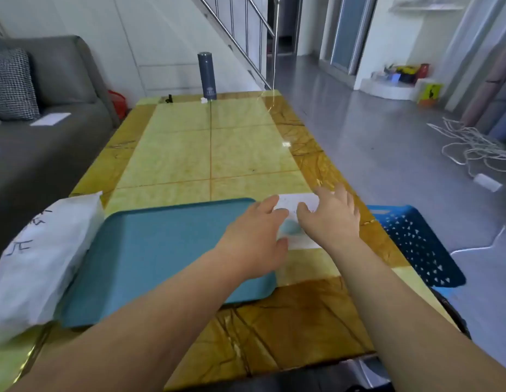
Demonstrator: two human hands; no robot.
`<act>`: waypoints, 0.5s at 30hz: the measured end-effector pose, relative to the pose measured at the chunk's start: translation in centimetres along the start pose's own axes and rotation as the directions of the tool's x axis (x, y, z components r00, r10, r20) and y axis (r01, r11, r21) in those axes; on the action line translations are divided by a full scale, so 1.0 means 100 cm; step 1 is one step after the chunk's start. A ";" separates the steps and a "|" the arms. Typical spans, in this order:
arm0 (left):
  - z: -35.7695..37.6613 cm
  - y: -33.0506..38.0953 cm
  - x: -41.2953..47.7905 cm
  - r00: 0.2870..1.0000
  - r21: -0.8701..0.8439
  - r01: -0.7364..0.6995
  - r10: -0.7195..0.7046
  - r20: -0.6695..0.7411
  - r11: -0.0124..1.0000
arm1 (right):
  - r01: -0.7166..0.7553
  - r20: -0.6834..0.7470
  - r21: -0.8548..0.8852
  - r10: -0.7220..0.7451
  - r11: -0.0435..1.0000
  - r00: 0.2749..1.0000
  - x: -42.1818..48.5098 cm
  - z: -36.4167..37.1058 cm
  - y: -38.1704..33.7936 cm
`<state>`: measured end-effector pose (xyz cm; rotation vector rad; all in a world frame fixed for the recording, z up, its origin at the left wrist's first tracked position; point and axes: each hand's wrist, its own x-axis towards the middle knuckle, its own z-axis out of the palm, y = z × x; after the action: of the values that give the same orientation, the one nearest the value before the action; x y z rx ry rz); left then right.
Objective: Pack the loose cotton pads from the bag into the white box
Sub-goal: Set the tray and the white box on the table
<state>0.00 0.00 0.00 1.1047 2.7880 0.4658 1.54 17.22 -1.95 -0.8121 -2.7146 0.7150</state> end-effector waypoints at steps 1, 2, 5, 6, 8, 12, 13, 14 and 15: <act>0.005 0.001 0.009 1.000 0.030 -0.004 0.003 0.013 1.000 | -0.009 0.019 -0.014 0.009 1.000 1.000 0.004 0.002 0.001; 0.008 0.001 0.019 1.000 0.037 0.005 -0.005 0.012 0.999 | -0.025 0.020 -0.019 0.025 1.000 0.999 0.008 0.001 0.000; 0.027 0.002 0.047 0.999 0.079 0.007 -0.009 0.037 0.997 | -0.050 0.013 0.023 0.050 0.998 0.999 0.020 0.005 0.004; 0.033 0.004 0.053 1.000 0.109 0.010 -0.011 0.002 0.994 | -0.040 -0.002 0.018 0.040 0.999 0.999 0.022 0.007 0.006; 0.042 0.009 0.060 0.997 0.206 0.032 -0.018 -0.069 0.978 | -0.015 -0.045 0.023 0.016 1.000 0.999 0.025 0.009 0.010; 0.043 0.013 0.068 0.996 0.287 0.055 -0.032 -0.083 0.956 | -0.008 -0.101 0.106 0.019 0.994 0.995 0.030 0.009 0.018; 0.042 0.014 0.068 0.996 0.295 0.050 -0.027 -0.082 0.954 | -0.017 -0.093 0.104 0.027 0.994 0.995 0.032 0.008 0.020; 0.042 0.014 0.067 0.997 0.310 0.049 -0.028 -0.074 0.949 | -0.031 -0.079 0.098 0.039 0.995 0.996 0.032 0.008 0.022; 0.041 0.015 0.067 0.997 0.334 0.045 -0.022 -0.073 0.942 | -0.051 -0.067 0.100 0.058 0.994 0.996 0.032 0.006 0.025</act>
<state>-3.07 6.61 -3.36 1.1141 3.0181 0.0203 -0.20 20.61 -3.52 -0.8742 -2.5822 0.8086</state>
